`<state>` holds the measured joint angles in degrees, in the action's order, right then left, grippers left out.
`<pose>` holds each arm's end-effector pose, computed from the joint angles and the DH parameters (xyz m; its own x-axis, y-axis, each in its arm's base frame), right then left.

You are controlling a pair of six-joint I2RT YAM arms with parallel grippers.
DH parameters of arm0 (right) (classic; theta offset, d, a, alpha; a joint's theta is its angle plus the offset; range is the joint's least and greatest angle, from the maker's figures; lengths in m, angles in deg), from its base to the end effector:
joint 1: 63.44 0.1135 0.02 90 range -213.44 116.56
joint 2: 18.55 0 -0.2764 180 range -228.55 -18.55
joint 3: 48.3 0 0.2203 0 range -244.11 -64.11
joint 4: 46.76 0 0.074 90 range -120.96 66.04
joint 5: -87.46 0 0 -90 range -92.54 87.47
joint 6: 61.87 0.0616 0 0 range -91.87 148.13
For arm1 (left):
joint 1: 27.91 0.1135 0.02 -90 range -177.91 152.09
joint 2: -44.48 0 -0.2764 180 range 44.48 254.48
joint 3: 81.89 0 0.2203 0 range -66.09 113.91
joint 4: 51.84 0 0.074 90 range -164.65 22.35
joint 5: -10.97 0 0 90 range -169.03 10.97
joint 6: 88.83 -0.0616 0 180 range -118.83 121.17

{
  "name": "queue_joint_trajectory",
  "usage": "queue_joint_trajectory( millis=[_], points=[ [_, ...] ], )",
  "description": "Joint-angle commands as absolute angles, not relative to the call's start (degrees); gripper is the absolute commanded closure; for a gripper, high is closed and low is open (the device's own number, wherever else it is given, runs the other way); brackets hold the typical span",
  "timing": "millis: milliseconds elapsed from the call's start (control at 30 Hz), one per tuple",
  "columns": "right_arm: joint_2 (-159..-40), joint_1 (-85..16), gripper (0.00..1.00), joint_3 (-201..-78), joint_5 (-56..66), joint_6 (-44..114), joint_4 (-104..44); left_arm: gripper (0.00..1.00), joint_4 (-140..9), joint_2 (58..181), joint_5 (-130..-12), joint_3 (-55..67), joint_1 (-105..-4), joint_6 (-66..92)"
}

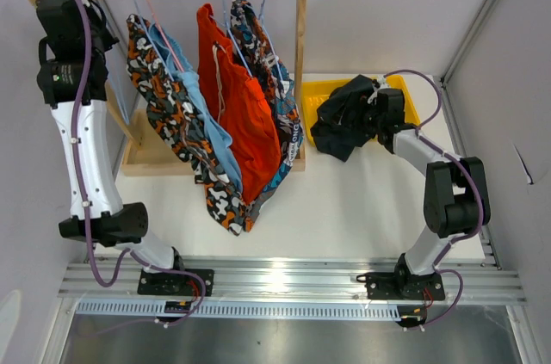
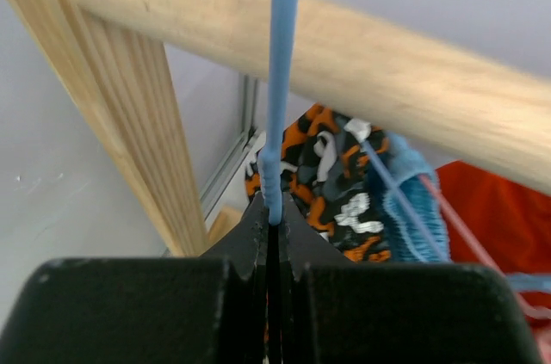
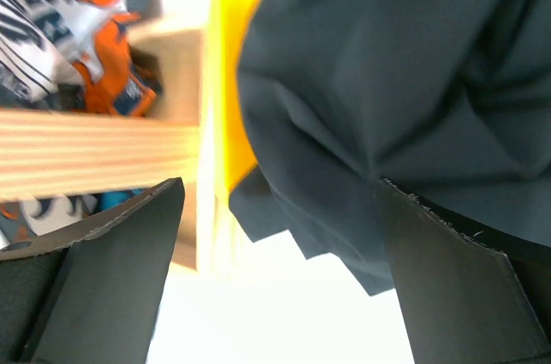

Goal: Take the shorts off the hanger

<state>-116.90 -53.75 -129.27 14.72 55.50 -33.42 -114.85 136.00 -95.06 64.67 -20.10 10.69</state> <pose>0.3760 0.0827 0.2533 -0.6367 0.3367 -0.6938 -0.1345 0.8374 0.5298 0.2805 0.0556 0.5519 -0.0691 -0.1699 -0.9830 -0.4187 0.8993 -0.1260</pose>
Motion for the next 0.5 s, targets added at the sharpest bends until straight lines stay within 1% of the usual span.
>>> queue_joint_trajectory(
  millis=[0,67,167,467],
  points=[
    [-114.7,-53.2,0.01,-127.4,15.9,55.8,-35.5,1.00,-114.7,137.0,-96.3,62.4,-18.4,11.1],
    [-114.5,-52.9,0.01,-126.7,15.9,55.6,-35.3,1.00,-114.7,137.6,-96.6,60.7,-17.9,11.4],
    [-113.8,-52.3,0.01,-125.9,15.7,55.4,-35.1,1.00,-113.3,137.6,-94.1,56.6,-16.5,11.8],
    [-111.4,-50.1,0.00,-124.9,14.3,54.3,-33.4,0.99,-112.6,135.3,-93.6,51.5,-15.6,13.5]
  ],
)
